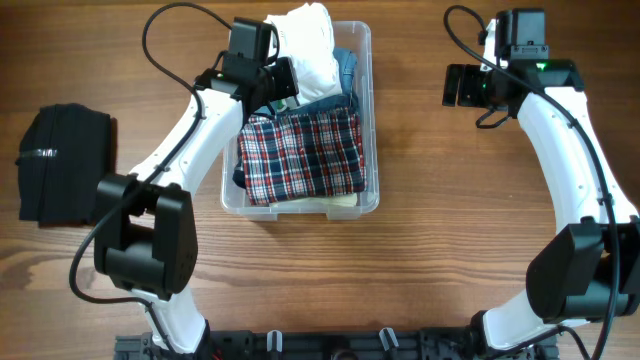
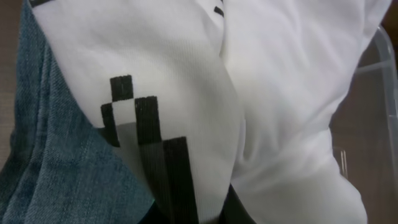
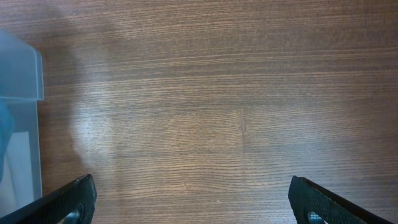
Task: Pack container
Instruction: 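Lift the white t-shirt and carry it right into the bin's upper half, then release the white t-shirt and press it down with the left gripper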
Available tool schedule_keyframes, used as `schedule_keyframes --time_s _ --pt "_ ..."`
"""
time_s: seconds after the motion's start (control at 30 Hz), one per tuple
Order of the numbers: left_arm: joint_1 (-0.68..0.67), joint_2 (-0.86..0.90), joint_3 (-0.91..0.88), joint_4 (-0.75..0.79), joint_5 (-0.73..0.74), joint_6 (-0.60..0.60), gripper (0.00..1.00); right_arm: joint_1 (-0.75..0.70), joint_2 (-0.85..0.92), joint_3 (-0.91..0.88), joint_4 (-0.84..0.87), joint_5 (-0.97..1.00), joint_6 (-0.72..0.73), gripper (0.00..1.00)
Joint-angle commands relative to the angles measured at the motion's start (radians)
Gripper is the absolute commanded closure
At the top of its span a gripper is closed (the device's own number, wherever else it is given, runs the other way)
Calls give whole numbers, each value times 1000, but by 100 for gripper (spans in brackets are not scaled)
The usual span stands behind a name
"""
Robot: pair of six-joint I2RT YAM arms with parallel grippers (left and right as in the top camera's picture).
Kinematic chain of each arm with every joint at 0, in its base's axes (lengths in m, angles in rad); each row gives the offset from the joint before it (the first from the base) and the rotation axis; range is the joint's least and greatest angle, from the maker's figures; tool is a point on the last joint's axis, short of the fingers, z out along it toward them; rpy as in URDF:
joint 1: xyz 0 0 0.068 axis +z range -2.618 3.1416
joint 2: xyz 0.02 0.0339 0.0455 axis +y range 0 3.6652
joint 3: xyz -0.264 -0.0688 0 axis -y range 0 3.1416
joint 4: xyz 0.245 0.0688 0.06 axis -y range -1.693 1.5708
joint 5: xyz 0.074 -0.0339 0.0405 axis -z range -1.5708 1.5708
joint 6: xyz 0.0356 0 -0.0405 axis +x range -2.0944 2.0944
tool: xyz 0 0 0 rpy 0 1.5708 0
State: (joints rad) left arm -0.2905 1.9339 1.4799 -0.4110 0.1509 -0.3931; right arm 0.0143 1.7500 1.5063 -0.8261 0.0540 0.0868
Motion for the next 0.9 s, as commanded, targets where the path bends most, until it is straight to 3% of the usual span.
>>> schedule_keyframes --time_s 0.0,0.2,0.5,0.87 --pt "-1 -13 19 -1 76 23 96 -1 -23 18 3 10 18 0" --pt "-1 -44 27 63 132 8 96 -1 -23 18 3 10 18 0" --pt "1 -93 76 230 206 -180 96 -1 -23 18 3 10 18 0" --pt "1 -93 76 210 451 -270 96 -1 -23 19 3 10 18 0"
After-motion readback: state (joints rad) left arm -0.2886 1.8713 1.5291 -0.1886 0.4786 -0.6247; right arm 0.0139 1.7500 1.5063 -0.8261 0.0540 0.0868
